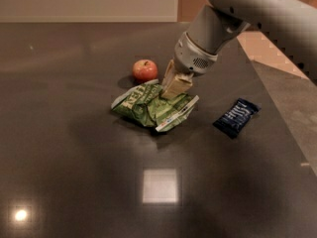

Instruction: Move green jalapeno chip bag near apple

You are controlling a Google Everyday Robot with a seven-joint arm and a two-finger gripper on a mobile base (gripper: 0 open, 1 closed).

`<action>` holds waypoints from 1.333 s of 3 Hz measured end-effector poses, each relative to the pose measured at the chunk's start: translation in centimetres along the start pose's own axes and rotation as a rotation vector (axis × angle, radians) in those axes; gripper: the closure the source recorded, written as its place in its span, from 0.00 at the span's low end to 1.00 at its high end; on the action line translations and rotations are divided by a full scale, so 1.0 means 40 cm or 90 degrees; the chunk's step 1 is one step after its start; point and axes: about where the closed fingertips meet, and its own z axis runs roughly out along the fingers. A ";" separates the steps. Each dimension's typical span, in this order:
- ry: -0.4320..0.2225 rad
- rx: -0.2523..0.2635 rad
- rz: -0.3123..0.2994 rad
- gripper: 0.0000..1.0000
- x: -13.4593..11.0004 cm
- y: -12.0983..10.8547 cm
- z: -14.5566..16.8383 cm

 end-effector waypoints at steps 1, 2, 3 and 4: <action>-0.012 -0.011 -0.013 0.58 0.017 -0.043 0.005; -0.015 -0.020 -0.024 0.36 0.030 -0.062 0.016; -0.013 -0.018 -0.026 0.12 0.044 -0.076 0.024; -0.014 -0.018 -0.026 0.00 0.041 -0.078 0.028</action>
Offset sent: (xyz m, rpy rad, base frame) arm 0.0342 -0.0120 -0.0153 0.0208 0.0211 0.0760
